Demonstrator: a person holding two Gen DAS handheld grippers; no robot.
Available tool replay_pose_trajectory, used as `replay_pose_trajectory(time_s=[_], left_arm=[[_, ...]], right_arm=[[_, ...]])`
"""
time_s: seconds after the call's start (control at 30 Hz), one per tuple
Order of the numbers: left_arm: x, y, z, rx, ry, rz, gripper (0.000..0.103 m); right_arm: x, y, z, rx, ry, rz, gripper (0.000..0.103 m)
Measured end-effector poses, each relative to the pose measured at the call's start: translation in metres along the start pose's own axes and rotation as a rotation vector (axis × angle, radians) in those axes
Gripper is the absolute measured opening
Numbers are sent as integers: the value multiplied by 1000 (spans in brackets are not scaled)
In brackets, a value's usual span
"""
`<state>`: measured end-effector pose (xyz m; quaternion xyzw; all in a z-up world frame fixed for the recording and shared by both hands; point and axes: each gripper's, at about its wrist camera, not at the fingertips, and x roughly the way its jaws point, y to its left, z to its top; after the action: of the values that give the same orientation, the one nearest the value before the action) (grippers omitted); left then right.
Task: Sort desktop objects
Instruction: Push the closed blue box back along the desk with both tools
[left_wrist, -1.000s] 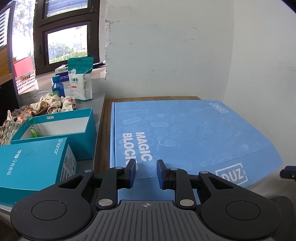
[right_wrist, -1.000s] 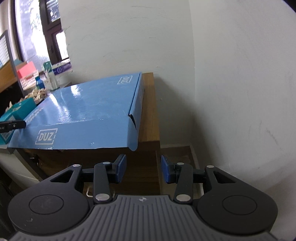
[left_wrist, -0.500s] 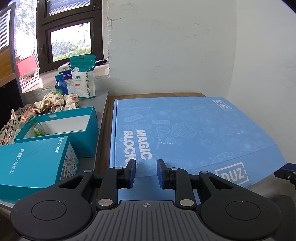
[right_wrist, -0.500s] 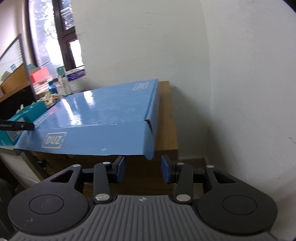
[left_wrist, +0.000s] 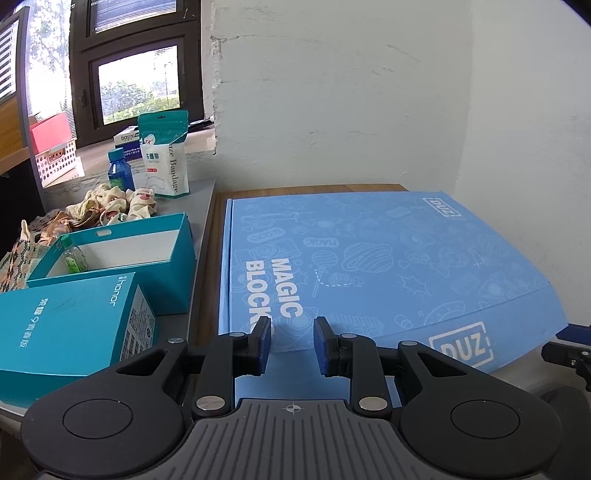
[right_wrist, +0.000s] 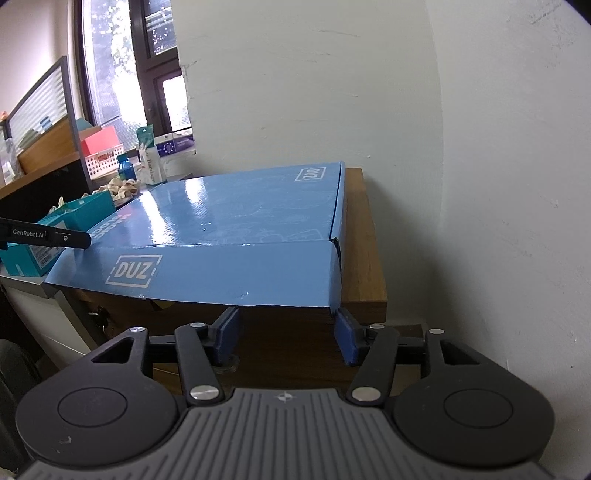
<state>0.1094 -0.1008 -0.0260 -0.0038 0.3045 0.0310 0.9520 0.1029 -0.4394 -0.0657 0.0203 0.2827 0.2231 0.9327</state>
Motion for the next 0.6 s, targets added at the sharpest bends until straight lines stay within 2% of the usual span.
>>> replay_pose_trajectory(time_s=[0.27, 0.33, 0.47, 0.53, 0.6], left_arm=[[-3, 3, -4, -4, -14, -7, 29], [-5, 4, -7, -7, -20, -2, 34], [-13, 9, -14, -18, -33, 3, 37], [-18, 13, -19, -32, -38, 1, 46], [-23, 16, -24, -45, -43, -1, 50]], right_arm=[[3, -1, -1, 16, 34, -21, 64], [1, 0, -2, 12, 40, -22, 64], [-5, 4, -3, 6, 40, -35, 64], [-9, 5, -3, -2, 38, -45, 64], [-13, 7, -2, -10, 34, -57, 64]])
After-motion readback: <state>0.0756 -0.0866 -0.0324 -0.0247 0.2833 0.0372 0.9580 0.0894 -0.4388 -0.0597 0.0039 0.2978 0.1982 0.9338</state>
